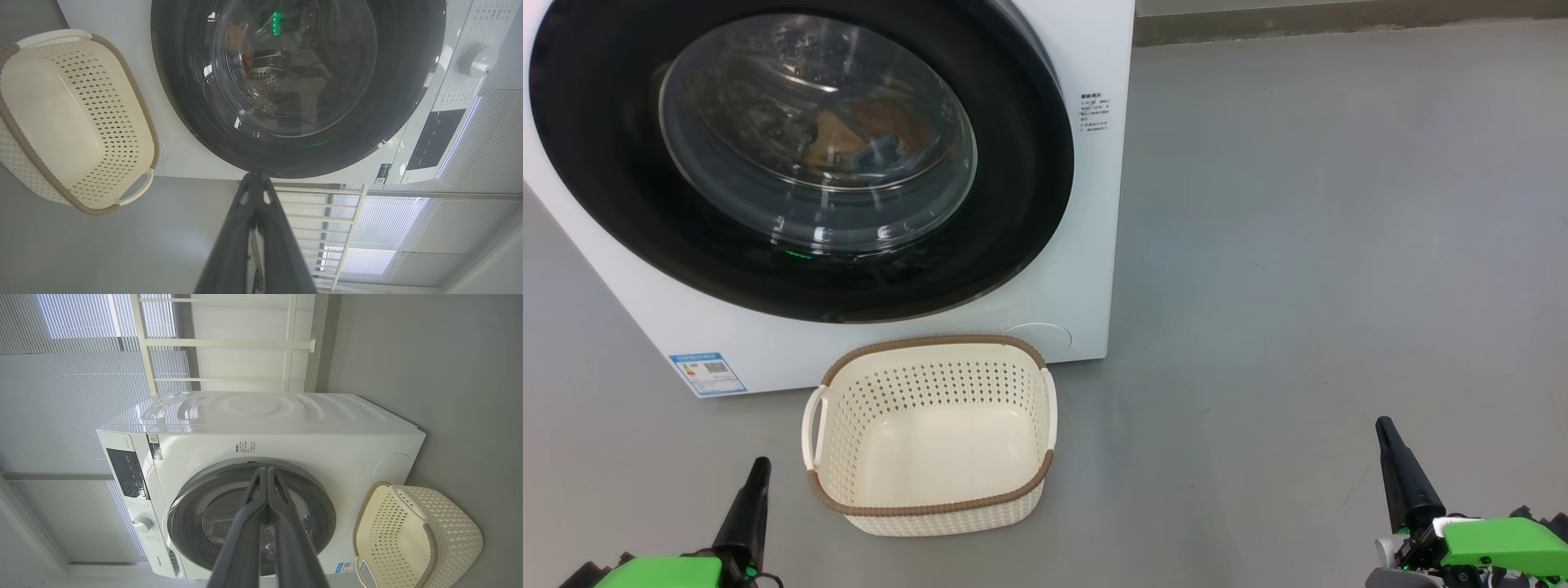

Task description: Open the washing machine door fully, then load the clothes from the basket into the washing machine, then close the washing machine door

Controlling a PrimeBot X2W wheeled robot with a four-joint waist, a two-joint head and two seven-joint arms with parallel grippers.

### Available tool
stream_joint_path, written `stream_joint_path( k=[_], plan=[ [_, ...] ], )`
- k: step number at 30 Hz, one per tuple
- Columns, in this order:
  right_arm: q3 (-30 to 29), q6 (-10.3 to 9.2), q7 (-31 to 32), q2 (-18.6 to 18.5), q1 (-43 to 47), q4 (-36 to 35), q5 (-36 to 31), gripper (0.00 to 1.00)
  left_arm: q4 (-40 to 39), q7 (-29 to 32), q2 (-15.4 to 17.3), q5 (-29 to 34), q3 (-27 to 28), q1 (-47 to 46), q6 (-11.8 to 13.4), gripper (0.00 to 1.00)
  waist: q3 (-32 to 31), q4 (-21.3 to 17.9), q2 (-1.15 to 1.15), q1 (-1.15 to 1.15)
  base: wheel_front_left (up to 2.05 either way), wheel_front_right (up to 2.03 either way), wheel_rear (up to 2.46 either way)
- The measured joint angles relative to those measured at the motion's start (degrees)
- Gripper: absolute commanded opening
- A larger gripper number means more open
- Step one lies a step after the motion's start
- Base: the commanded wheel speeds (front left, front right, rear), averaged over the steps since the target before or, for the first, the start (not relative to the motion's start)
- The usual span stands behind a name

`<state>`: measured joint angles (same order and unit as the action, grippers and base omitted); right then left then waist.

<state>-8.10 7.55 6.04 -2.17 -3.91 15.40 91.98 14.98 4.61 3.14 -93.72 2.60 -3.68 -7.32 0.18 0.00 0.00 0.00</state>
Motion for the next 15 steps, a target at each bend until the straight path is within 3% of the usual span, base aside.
stream_joint_path(
  k=[15],
  plan=[
    [0.01, 0.0, 0.0, -0.01, 0.0, 0.0, 0.0, 0.0, 0.0, 0.02, -0.03, 0.02, 0.33, 0.0, 0.0, 0.0, 0.0, 0.0, 0.0, 0.0, 0.0, 0.0, 0.0]
  ],
)
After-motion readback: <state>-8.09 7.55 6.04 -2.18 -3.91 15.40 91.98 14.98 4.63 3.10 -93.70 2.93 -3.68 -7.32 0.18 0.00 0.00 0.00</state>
